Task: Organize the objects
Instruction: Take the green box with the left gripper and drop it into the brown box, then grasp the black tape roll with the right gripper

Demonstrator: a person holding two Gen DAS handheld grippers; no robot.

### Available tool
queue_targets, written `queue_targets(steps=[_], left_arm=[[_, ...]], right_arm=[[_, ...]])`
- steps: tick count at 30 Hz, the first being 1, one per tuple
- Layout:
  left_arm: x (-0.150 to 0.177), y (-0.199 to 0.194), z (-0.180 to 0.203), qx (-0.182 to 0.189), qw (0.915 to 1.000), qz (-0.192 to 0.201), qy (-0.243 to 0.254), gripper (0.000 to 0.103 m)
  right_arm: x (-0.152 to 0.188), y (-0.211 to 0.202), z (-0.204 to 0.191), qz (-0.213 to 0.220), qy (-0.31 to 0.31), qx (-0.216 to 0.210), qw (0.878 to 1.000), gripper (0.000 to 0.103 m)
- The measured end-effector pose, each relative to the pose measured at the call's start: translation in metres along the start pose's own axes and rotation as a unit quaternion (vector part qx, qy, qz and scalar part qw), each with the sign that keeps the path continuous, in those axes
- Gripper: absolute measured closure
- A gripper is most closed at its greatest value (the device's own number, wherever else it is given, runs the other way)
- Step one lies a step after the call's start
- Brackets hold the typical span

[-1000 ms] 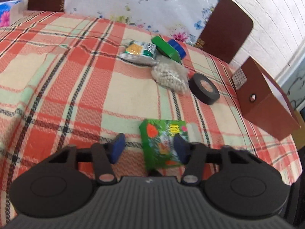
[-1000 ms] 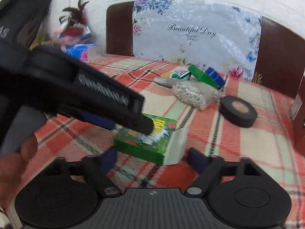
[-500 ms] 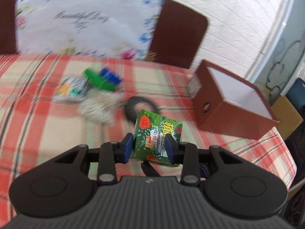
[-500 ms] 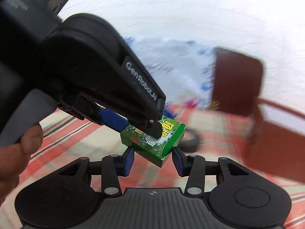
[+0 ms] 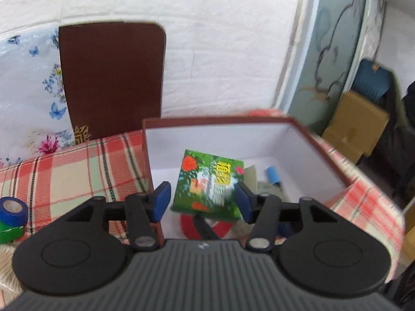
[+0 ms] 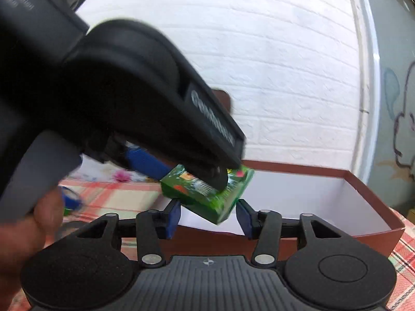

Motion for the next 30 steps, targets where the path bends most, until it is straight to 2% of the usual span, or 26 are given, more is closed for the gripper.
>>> queue_targets(steps=[1,2,6,9,12,14,16,18,20,21,22,23,24,25,29,30], left_arm=[[0.003,0.001,-0.004,-0.006,1.0,-0.006,-0.004,0.048],[0.006,-0.001,-0.005,0.006,0.9999,-0.004,-0.01,0.048],[0.021,-0.03,-0.002,0.024,0.9996,0.015,0.004,0.048],[0.034,-0.061,-0.008,0.016,0.9988,0.045,-0.001,0.043],[0.054,-0.09,-0.035,0.003,0.9975,0.063,-0.031,0.039],[0.075,-0.1,-0.065,-0.039,0.9962,0.054,-0.055,0.036],[0.106,-0.101,-0.106,-0.09,0.9919,0.016,-0.088,0.036],[0.138,-0.103,-0.148,-0.146,0.9814,-0.02,-0.124,0.036],[0.166,-0.109,-0.188,-0.194,0.9678,-0.041,-0.156,0.037],[0.178,-0.112,-0.204,-0.212,0.9623,-0.04,-0.166,0.037],[0.183,-0.12,-0.214,-0.223,0.9621,-0.013,-0.157,0.034],[0.189,-0.123,-0.219,-0.243,0.9605,0.0,-0.136,0.029],[0.195,-0.124,-0.221,-0.257,0.9587,0.011,-0.121,0.017],[0.197,-0.127,-0.225,-0.244,0.9601,0.025,-0.134,0.015],[0.19,-0.121,-0.225,-0.23,0.9642,0.027,-0.13,0.01],[0.19,-0.121,-0.226,-0.225,0.9649,0.029,-0.133,0.009]], right_arm=[[0.001,0.003,0.001,0.003,-0.003,0.006,1.0,0.044],[0.003,0.001,0.002,0.012,-0.008,0.016,1.0,0.044],[0.011,-0.017,0.005,0.033,0.04,0.009,0.999,0.044],[0.018,-0.04,-0.003,0.057,0.044,0.014,0.997,0.044],[0.03,-0.059,-0.019,0.054,0.055,-0.012,0.997,0.043],[0.04,-0.061,-0.039,0.025,0.043,-0.047,0.998,0.043],[0.05,-0.053,-0.067,-0.017,0.027,-0.088,0.996,0.044],[0.056,-0.044,-0.091,-0.061,0.008,-0.121,0.991,0.044],[0.06,-0.036,-0.116,-0.089,-0.012,-0.143,0.986,0.044],[0.06,-0.03,-0.125,-0.098,-0.018,-0.15,0.984,0.044],[0.059,-0.021,-0.132,-0.105,-0.024,-0.156,0.982,0.044],[0.057,-0.026,-0.137,-0.112,-0.029,-0.16,0.98,0.044],[0.055,-0.018,-0.143,-0.12,-0.032,-0.163,0.979,0.043],[0.053,-0.008,-0.145,-0.128,-0.033,-0.163,0.978,0.041],[0.049,0.031,-0.162,-0.142,-0.072,-0.144,0.977,0.036],[0.049,0.039,-0.165,-0.154,-0.086,-0.147,0.973,0.032]])
Point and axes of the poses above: each gripper's, at about its wrist camera, not at the fingertips, and y roughly the way its jaws point, z to its right, x to its underside, the point moved 5 cm from there along y, roughly the way its jaws point, and after that the axes turned 1 degree about -z, right-handed, at the moved point
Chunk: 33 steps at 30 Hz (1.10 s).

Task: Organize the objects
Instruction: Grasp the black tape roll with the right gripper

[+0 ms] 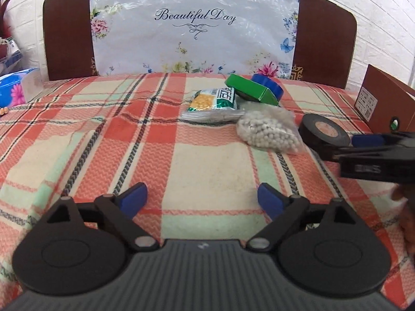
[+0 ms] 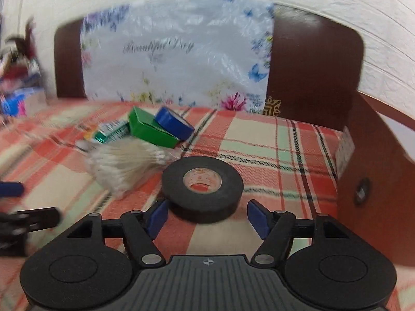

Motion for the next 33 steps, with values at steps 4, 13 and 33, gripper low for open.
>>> queue_targets(steps=[4,13,33], left_arm=[[0.005,-0.001,-0.005,0.013,0.9999,0.003,-0.01,0.008],[0.005,0.0,-0.002,0.013,0.9999,0.0,-0.004,0.006],[-0.006,-0.035,0.188,0.235,0.9608,-0.133,0.062,0.01]], right_arm=[[-0.009,0.02,0.008,-0.011,0.015,-0.029,0.999,0.028],[0.027,-0.031,0.003,-0.007,0.05,-0.02,0.999,0.028],[0.109,-0.137,0.062,-0.005,0.086,0.071,0.994,0.023]])
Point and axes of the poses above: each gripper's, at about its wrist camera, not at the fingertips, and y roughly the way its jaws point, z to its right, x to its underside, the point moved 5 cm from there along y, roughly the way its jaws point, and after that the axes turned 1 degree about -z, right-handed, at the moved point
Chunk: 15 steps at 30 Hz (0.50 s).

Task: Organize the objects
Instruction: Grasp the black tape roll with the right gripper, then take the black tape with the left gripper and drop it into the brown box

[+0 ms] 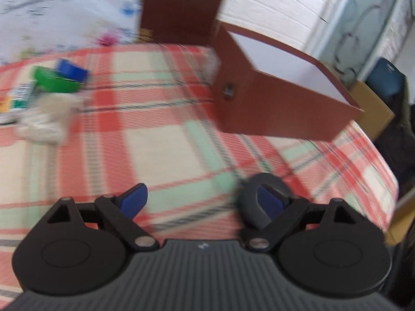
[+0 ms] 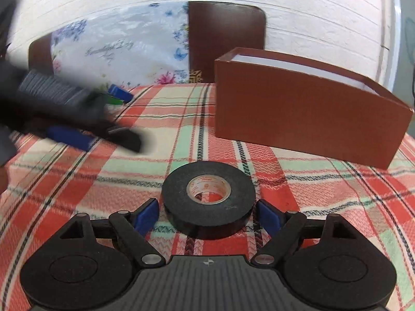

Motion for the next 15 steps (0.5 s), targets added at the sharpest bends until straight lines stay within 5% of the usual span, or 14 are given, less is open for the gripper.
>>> queue_targets(steps=[2,4,6,11,15], left_arm=[[0.0,0.016,0.015,0.011,0.9993,-0.035,0.004,0.022],[0.006,0.033,0.026,0.022,0.997,-0.073,0.008,0.05],[0.007,0.036,0.039,0.008,0.9971,-0.063,0.041,0.063],[-0.025,0.016,0.067,0.014,0.9969,-0.018,0.076,0.069],[-0.073,0.006,0.103,0.038,0.9922,0.044,0.11,0.069]], right_arm=[[0.0,0.0,0.003,0.0,0.002,-0.008,1.0,0.027],[0.0,-0.001,0.005,0.007,0.005,-0.011,1.0,0.031],[0.001,-0.003,0.007,0.018,0.011,-0.018,1.0,0.031],[-0.01,-0.023,0.018,0.096,0.021,0.018,0.995,0.031],[-0.043,-0.037,0.041,0.193,-0.004,0.083,0.978,0.031]])
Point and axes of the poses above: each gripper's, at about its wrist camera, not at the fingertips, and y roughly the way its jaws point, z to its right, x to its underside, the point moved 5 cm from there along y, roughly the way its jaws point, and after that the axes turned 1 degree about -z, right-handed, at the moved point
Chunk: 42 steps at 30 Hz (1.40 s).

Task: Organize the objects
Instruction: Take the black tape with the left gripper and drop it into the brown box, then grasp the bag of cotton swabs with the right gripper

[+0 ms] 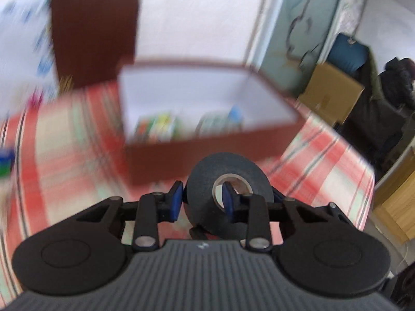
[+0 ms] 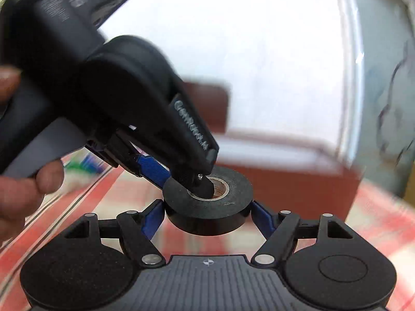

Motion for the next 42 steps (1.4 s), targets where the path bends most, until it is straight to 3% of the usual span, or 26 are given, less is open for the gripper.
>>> queue_targets(steps=[2,4,5,6,7,11,12,14,17,20,22,24,26,28,30,35,38,42], left_arm=[[-0.026,0.012,0.011,-0.003,0.9997,0.014,0.019,0.068],[-0.048,0.034,0.017,-0.003,0.9998,0.013,0.015,0.051],[-0.054,0.046,0.016,-0.02,0.9997,0.011,0.011,0.044],[-0.058,0.057,0.013,-0.045,0.9989,0.009,0.007,0.031],[-0.06,0.064,0.008,-0.065,0.9978,0.013,-0.002,0.03],[-0.045,0.065,-0.009,-0.065,0.9975,0.004,-0.03,0.031],[-0.039,0.061,-0.011,-0.061,0.9977,0.005,-0.028,0.024],[-0.031,0.046,-0.016,-0.051,0.9979,0.027,-0.029,0.024],[-0.016,0.015,-0.02,-0.073,0.9949,0.069,-0.004,0.025],[0.003,-0.011,-0.041,-0.087,0.9927,0.08,-0.021,0.025],[0.022,-0.024,-0.066,-0.124,0.989,0.073,-0.035,0.025],[0.049,-0.029,-0.102,-0.16,0.9839,0.041,-0.068,0.025],[0.082,-0.033,-0.141,-0.208,0.9726,-0.002,-0.103,0.025],[0.118,-0.04,-0.182,-0.261,0.9559,-0.037,-0.129,0.023],[0.141,-0.059,-0.212,-0.293,0.9465,-0.01,-0.136,0.005],[0.172,-0.104,-0.277,-0.362,0.915,0.037,-0.174,0.003],[0.178,-0.115,-0.3,-0.354,0.9101,0.064,-0.206,0.005],[0.176,-0.107,-0.295,-0.341,0.9209,0.06,-0.179,0.003]], right_arm=[[-0.016,0.017,0.016,0.023,-0.012,0.022,0.999,0.031],[-0.026,0.042,0.035,0.028,-0.006,0.037,0.999,0.031],[-0.028,0.061,0.044,0.019,-0.003,0.046,0.999,0.031],[-0.027,0.08,0.052,0.004,-0.003,0.054,0.999,0.023],[-0.026,0.092,0.059,0.021,0.003,0.053,0.998,0.013],[-0.022,0.102,0.071,0.016,0.023,0.068,0.997,0.015],[-0.019,0.096,0.072,0.025,0.032,0.069,0.997,0.015],[-0.013,0.083,0.066,0.042,0.036,0.06,0.997,0.015],[0.003,0.064,0.051,0.056,0.022,0.055,0.997,0.015],[0.003,0.051,0.049,0.077,0.025,0.052,0.995,0.015],[0.005,0.059,0.052,0.051,0.046,0.029,0.997,0.015],[0.01,0.066,0.053,0.013,0.059,0.016,0.998,0.019],[0.013,0.068,0.038,-0.015,0.082,-0.012,0.996,0.024],[0.019,0.063,0.012,-0.051,0.096,-0.055,0.993,0.025],[0.026,0.067,-0.022,-0.097,0.088,-0.104,0.986,0.027],[0.032,0.083,-0.099,-0.185,0.06,-0.204,0.96,0.034],[0.02,0.093,-0.126,-0.18,0.087,-0.234,0.952,0.034],[-0.003,0.121,-0.171,-0.157,0.102,-0.239,0.953,0.024]])
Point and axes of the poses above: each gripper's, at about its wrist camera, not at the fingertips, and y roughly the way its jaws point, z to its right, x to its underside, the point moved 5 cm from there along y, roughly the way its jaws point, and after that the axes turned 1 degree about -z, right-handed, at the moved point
